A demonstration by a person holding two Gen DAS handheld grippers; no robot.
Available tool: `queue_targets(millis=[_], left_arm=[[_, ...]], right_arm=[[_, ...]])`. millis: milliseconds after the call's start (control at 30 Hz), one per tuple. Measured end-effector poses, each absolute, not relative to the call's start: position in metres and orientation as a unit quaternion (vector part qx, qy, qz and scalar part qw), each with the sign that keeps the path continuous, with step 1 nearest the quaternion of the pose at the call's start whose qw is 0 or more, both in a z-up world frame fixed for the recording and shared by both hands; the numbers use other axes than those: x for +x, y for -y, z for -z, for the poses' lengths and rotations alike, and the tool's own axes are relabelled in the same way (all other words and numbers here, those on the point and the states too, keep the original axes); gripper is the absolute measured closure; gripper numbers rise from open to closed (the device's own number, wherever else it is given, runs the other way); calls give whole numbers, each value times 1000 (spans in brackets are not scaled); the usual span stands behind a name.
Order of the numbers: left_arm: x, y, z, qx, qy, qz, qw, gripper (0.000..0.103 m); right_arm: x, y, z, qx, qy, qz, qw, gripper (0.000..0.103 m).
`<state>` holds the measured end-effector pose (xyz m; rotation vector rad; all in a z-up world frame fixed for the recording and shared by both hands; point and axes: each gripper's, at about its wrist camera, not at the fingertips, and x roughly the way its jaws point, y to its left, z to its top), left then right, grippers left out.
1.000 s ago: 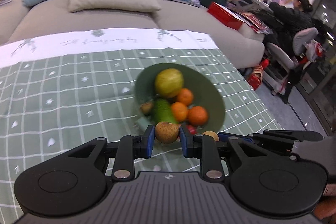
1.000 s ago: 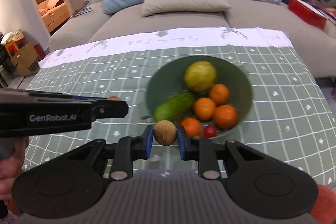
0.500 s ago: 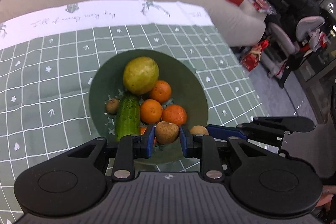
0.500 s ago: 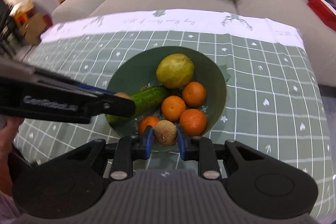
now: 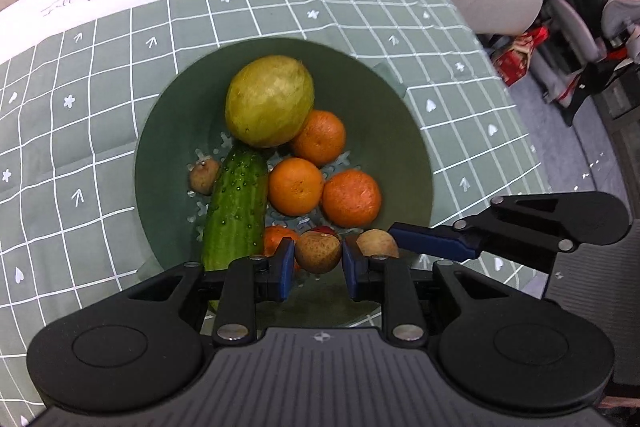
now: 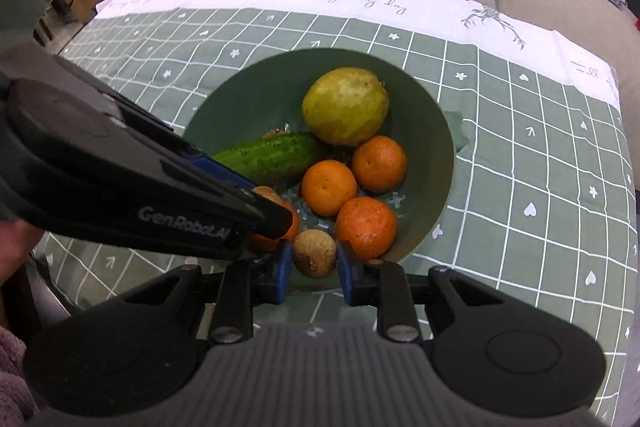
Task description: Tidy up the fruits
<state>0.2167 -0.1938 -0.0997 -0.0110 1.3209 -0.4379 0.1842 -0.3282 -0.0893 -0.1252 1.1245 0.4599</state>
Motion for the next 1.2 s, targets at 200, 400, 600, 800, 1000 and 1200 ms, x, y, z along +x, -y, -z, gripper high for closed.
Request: queue_targets(millis=[200,400,600,800,1000,1200], left_arm=[[219,197,109,-7,-622,192,759,75],[219,197,111,-11,-623,189,759,75],[219,190,103,-19,-618,195,761,64],[214,178,78,-40,-600,208,771,58],[206,151,40,-30,-572,195,796,55],[190,108,-5,-27,-519,179,835,49]], right_arm=[[187,326,95,-63,-534,-220,814,83],[187,324,94,-69,-535,-217,813,82],[187,322,90,-70,-539,-209,813,81],[183,319,74,-63,-536,-204,817,71],[181,306,48,-65,-529,-197,823,63],[175,295,9,-18,-503,-152,850,61]])
